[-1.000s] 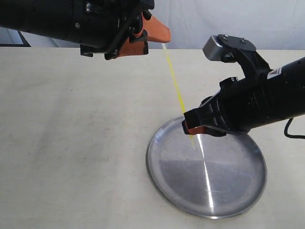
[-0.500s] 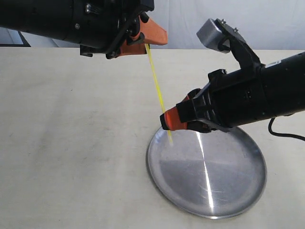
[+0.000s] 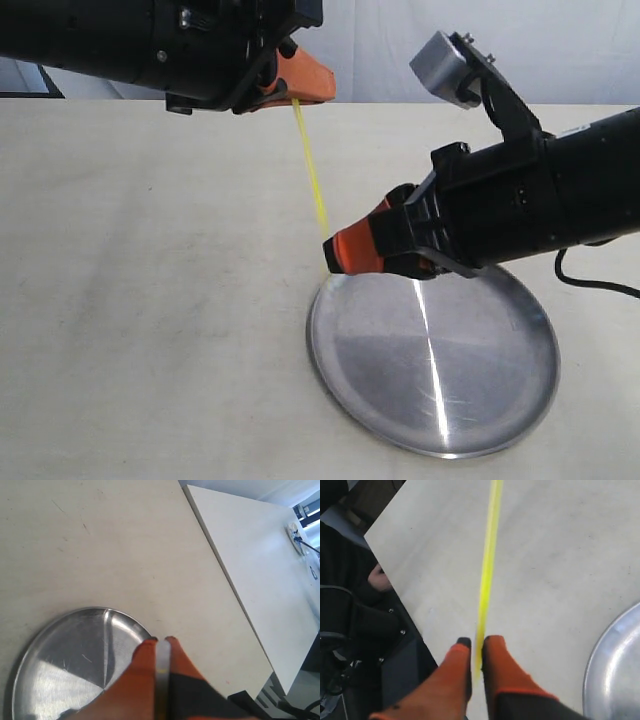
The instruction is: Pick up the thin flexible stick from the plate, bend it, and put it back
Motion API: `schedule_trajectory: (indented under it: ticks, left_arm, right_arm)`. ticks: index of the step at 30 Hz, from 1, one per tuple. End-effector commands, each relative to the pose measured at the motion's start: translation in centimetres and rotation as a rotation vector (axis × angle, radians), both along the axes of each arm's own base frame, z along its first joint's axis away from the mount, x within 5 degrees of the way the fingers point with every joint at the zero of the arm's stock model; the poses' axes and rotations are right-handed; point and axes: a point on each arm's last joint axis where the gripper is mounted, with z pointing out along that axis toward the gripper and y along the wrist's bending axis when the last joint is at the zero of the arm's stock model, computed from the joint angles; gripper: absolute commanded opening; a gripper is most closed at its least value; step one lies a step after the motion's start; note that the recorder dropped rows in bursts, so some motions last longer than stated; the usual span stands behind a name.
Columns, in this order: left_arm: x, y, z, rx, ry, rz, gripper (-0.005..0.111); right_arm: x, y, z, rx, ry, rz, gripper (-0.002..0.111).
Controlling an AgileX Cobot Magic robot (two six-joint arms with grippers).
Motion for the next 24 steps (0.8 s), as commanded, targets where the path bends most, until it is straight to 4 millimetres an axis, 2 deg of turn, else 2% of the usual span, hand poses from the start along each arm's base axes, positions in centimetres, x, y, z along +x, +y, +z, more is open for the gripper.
schedule_trajectory:
  ticks: [1, 3, 5, 10, 16, 24]
  left_arm:
    - [-0.2, 0.1, 0.2, 0.012, -0.022, -0.007, 0.0]
    - [-0.2, 0.1, 0.2, 0.012, -0.022, -0.007, 0.0]
    - [-0.2, 0.1, 0.2, 0.009, -0.02, -0.007, 0.0]
    - [-0.2, 0.1, 0.3, -0.013, -0.006, 0.0, 0.0]
    - [-0.1, 0.0, 0.4, -0.028, -0.001, 0.007, 0.0]
    - [-0.2, -0.2, 0.8, -0.073, -0.01, -0.01, 0.0]
  right_arm:
    - [-0.2, 0.0, 0.3, 0.019, -0.007, 0.002, 0.041]
    - [-0.1, 0.0, 0.3, 0.02, -0.01, -0.005, 0.056]
    - [0.0, 0.1, 0.4, 0.033, -0.01, -0.017, 0.06]
    - [0.6, 0.0, 0.7, 0.072, -0.024, -0.092, 0.06]
    - [0.8, 0.2, 1.0, 0.113, -0.048, -0.103, 0.06]
    - [1.1, 1.9, -0.4, 0.082, -0.022, -0.075, 0.06]
